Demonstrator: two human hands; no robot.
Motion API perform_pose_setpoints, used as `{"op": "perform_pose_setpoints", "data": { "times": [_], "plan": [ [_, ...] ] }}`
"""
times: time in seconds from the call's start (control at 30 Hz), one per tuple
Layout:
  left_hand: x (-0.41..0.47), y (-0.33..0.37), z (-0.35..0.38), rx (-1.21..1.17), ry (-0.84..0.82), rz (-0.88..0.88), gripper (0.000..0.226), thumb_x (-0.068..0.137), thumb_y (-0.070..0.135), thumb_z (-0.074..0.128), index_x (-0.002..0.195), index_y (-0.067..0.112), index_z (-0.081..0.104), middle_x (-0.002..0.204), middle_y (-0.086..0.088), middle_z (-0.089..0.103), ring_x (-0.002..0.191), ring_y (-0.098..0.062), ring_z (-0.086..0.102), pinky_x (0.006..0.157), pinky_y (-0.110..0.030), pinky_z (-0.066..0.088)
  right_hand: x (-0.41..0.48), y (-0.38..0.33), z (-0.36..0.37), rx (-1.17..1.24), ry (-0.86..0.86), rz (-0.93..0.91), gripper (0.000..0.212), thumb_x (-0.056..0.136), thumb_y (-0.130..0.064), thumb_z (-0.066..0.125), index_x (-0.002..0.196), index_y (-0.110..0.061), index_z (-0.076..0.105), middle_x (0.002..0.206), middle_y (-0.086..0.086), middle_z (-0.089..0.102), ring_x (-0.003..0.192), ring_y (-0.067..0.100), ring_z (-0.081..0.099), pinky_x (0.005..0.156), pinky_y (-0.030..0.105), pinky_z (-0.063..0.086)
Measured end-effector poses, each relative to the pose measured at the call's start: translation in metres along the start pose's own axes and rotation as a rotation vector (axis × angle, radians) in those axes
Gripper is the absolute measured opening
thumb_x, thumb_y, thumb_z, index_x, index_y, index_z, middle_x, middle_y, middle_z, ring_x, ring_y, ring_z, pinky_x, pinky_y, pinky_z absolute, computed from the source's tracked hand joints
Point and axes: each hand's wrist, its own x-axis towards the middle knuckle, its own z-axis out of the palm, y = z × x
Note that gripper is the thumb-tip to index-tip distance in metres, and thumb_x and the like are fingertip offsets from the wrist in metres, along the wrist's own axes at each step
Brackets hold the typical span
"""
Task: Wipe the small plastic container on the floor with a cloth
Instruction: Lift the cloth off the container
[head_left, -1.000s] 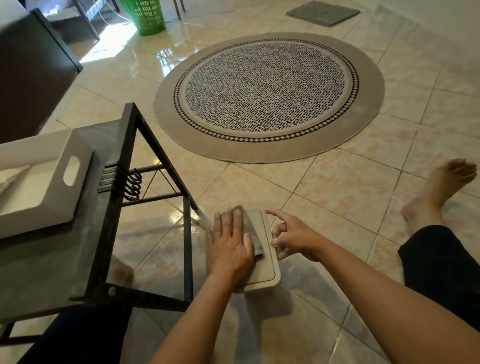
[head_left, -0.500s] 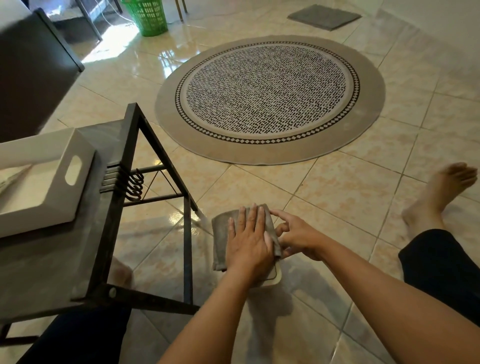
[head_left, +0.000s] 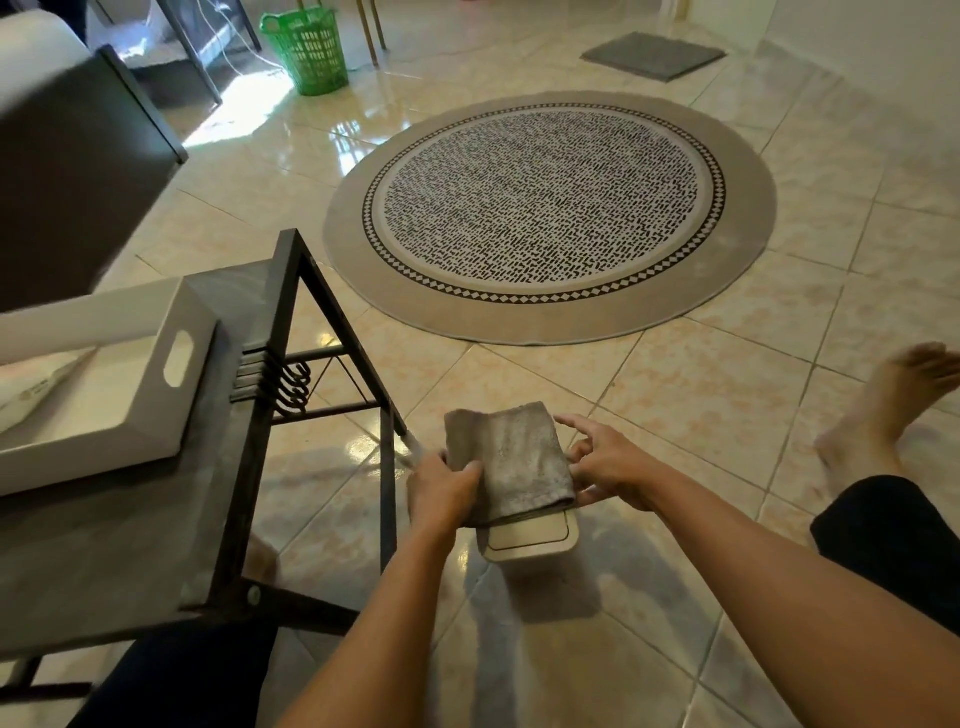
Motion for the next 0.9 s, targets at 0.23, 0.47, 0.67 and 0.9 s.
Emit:
{"op": "perform_pose_setpoints", "data": {
  "times": [0.23,0.47,0.67,0.9],
  "plan": [
    [-0.04,0.054,-0.024,0.131,0.08,0.46,0.026,0.094,0.021,0.064,0.105,0.035,0.044,0.092,0.011,0.056,0.075,-0.001,0.062,0.051,-0.013,0.051,-0.01,-0.023,0.023,-0.239,0.285,-0.185,0.062,0.093,-0.022,0.064,0.149,-0.023,0.038,0.112,0.003,0.058,0.095,0.018,0.058,0.076,0.029,0.048],
    [-0.089,0.128,-0.094,-0.009,0.151,0.65,0.025,0.093,0.019,0.067,0.091,0.036,0.049,0.084,0.013,0.06,0.079,0.011,0.062,0.052,-0.008,0.049,-0.05,-0.118,0.053,0.263,-0.073,-0.291,0.069,0.09,-0.045,0.065,0.147,-0.044,0.026,0.127,0.009,0.062,0.1,0.025,0.068,0.07,0.035,0.06],
    [-0.11,0.15,-0.193,0.034,0.361,0.654,0.019,0.092,0.021,0.067,0.106,0.023,0.054,0.092,0.012,0.058,0.082,-0.003,0.059,0.065,-0.021,0.051,-0.092,-0.195,0.085,0.171,-0.094,-0.634,0.074,0.087,0.008,0.061,0.136,-0.044,0.041,0.112,0.023,0.065,0.097,0.037,0.07,0.072,0.049,0.063],
    [-0.102,0.138,-0.307,0.228,0.591,0.486,0.023,0.089,0.017,0.069,0.108,0.017,0.056,0.094,-0.002,0.061,0.085,-0.02,0.06,0.067,-0.033,0.051,-0.106,-0.274,0.173,-0.398,0.005,-0.821,0.046,0.081,-0.001,0.073,0.122,-0.018,0.065,0.099,-0.013,0.056,0.099,0.012,0.057,0.078,0.028,0.058]
  ]
}}
